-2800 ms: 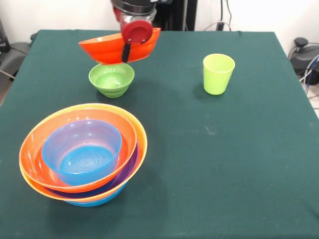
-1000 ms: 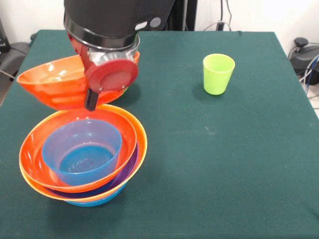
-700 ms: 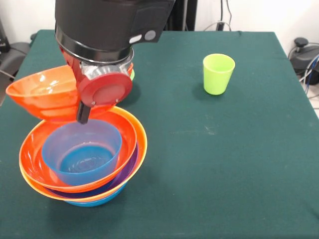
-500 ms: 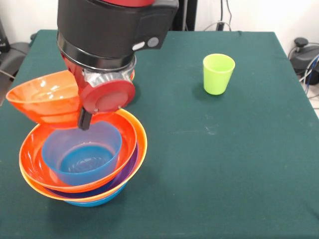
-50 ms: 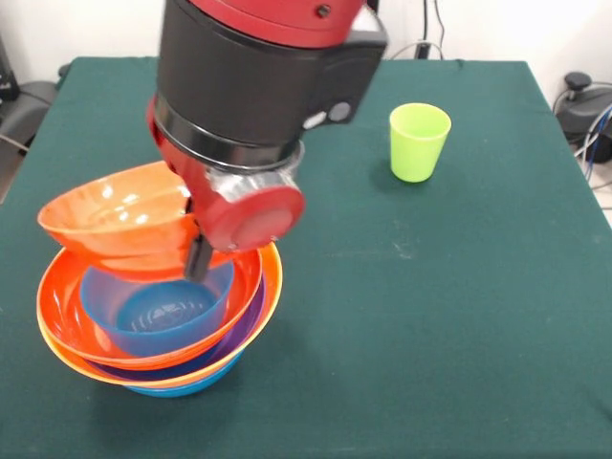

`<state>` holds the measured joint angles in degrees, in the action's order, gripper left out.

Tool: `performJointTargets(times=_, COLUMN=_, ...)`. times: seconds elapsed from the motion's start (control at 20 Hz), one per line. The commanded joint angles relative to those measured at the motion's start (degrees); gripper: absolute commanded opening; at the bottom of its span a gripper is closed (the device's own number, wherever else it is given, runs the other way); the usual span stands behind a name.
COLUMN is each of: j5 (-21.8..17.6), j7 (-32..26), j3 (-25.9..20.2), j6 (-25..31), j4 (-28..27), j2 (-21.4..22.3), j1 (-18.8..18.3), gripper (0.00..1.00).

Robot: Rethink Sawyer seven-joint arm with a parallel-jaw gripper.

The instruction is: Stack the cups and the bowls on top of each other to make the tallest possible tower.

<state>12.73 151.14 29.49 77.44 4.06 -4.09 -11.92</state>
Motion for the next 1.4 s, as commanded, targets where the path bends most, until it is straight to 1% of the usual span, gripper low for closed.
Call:
performJointTargets(times=0.05, j5=6.56, j7=-13.63, j3=6.16, j6=4.4, j4=-4.5, j2=-3.9, j1=-0.71, gripper=0.0)
performJointTargets(times=0.2, j5=11.03, j7=-14.05, j3=11.31, j6=4.99, j4=-5.13, j2=-4.8, j1=-1.55, gripper=0.0)
performJointTargets(times=0.4, j5=15.51, j7=-14.71, j3=16.91, j6=4.43, j4=-5.23, j2=-5.68, j1=-2.5, gripper=0.0)
performJointTargets(times=0.6, j5=16.35, j7=-14.6, j3=18.99, j6=3.76, j4=-3.87, j2=-5.11, j1=-2.11, gripper=0.0)
performJointTargets(times=0.95, j5=20.98, j7=-15.98, j3=24.41, j6=3.1, j4=-4.09, j2=-5.77, j1=-3.42, gripper=0.0)
performJointTargets(times=1.4, j5=25.72, j7=-18.04, j3=29.39, j6=2.33, j4=-4.07, j2=-5.71, j1=-4.71, gripper=0.0)
